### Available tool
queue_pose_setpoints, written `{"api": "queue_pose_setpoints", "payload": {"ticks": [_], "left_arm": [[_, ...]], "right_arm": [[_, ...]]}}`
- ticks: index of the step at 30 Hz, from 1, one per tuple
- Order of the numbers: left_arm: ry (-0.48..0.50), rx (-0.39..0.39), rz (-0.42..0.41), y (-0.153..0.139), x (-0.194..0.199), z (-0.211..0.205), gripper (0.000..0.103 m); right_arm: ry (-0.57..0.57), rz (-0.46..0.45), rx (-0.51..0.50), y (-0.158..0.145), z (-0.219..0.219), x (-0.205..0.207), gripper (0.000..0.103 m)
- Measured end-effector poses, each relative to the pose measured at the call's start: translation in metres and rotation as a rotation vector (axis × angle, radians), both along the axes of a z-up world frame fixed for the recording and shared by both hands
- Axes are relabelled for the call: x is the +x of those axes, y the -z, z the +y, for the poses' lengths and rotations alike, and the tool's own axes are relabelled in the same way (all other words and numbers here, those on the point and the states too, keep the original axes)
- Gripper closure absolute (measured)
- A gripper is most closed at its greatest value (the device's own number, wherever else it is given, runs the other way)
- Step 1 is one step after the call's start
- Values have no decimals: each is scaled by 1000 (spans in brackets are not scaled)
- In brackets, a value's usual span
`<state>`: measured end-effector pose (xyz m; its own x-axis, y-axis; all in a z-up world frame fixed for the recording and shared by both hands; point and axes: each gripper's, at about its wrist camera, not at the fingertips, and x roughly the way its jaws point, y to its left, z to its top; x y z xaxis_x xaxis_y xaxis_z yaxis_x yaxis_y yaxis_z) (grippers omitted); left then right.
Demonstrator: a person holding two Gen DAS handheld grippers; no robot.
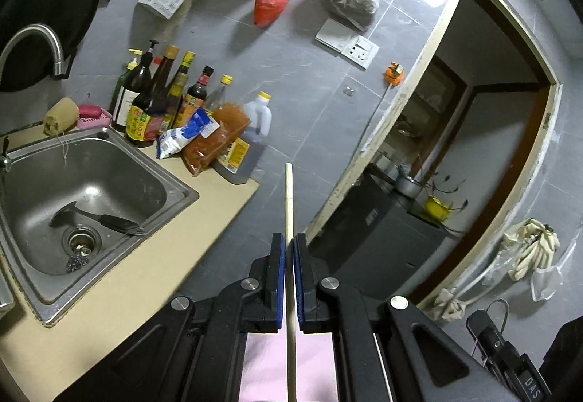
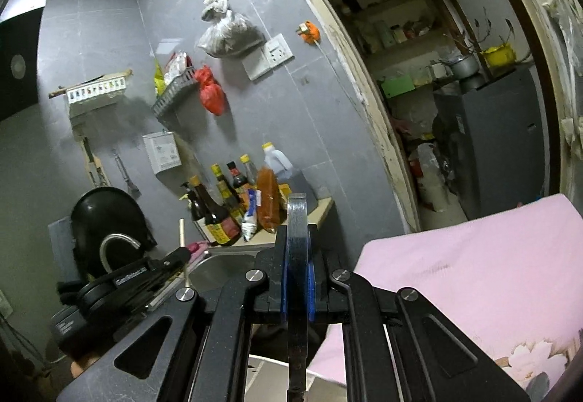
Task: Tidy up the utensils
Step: 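Carry tongs with right tool into the white holder while left drops the chopstick in, then grasp the silver fork with the right tool while the left tool grasps the gold spoon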
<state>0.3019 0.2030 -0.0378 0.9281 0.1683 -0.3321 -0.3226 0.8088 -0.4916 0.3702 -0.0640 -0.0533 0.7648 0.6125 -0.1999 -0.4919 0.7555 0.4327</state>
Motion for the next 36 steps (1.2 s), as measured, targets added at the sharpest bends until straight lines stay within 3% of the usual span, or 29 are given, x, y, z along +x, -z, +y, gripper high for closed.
{"api": "queue_pose_setpoints", "payload": {"ticks": [15, 23, 24, 25, 28, 31, 33, 36], "left_arm": [[-24, 168, -32, 22, -11, -34, 98], [11, 200, -1, 25, -17, -43, 98], [11, 207, 7, 25, -17, -43, 98], [13, 216, 18, 24, -17, -44, 97], [28, 233, 47, 23, -19, -46, 87], [32, 219, 50, 20, -25, -44, 57], [22, 205, 49, 17, -31, -43, 54], [29, 218, 80, 10, -34, -45, 53]], "right_arm": [[11, 6, -61, 25, 15, 7, 96], [14, 15, -56, 27, 10, 6, 94], [13, 17, -55, 27, 8, 5, 92], [10, 21, -55, 29, 6, 3, 84], [4, 51, -46, 31, 0, 1, 68], [-2, 57, -48, 30, -6, -7, 68], [-2, 58, -43, 26, -13, -12, 67], [14, 54, -41, 18, -26, -19, 57]]}}
